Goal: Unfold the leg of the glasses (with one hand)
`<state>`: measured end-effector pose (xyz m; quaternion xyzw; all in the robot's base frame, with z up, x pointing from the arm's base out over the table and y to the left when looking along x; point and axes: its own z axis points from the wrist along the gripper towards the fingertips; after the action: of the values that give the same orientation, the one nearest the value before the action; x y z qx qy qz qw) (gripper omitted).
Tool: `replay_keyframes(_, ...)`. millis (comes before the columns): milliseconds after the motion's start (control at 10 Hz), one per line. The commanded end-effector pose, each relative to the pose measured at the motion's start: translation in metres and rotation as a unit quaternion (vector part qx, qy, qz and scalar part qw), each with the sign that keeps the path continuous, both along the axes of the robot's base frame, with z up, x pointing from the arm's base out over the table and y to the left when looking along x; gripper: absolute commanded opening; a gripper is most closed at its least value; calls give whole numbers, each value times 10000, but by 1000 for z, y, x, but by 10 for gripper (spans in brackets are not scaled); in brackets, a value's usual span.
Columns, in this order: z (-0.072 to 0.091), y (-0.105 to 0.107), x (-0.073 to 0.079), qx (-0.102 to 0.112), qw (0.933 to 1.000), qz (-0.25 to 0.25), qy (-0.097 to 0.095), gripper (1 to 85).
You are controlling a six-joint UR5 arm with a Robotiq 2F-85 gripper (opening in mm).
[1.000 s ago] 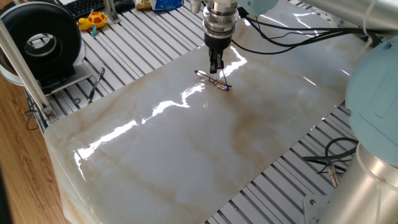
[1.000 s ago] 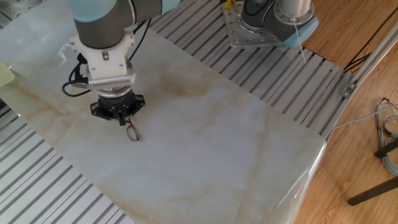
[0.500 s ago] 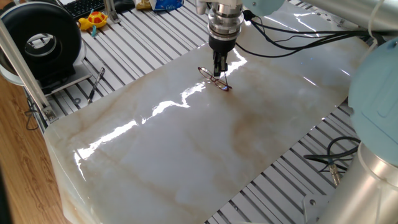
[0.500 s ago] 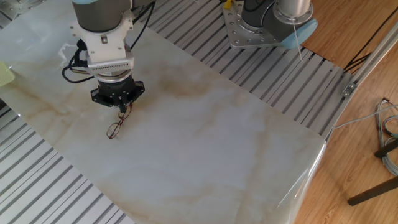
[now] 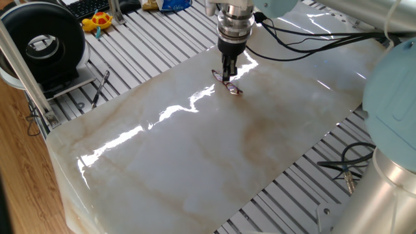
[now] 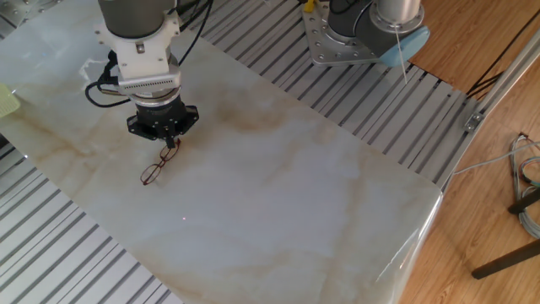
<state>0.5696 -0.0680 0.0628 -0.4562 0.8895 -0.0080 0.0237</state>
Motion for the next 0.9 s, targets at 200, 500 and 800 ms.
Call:
replay_keyframes(200, 7, 14, 16, 63, 9999, 12, -85, 13)
replay_keyframes(500, 7, 13, 33, -38, 9986, -398, -332, 197)
replay_keyframes(800, 7, 18, 33, 77, 9950, -957, -288, 507)
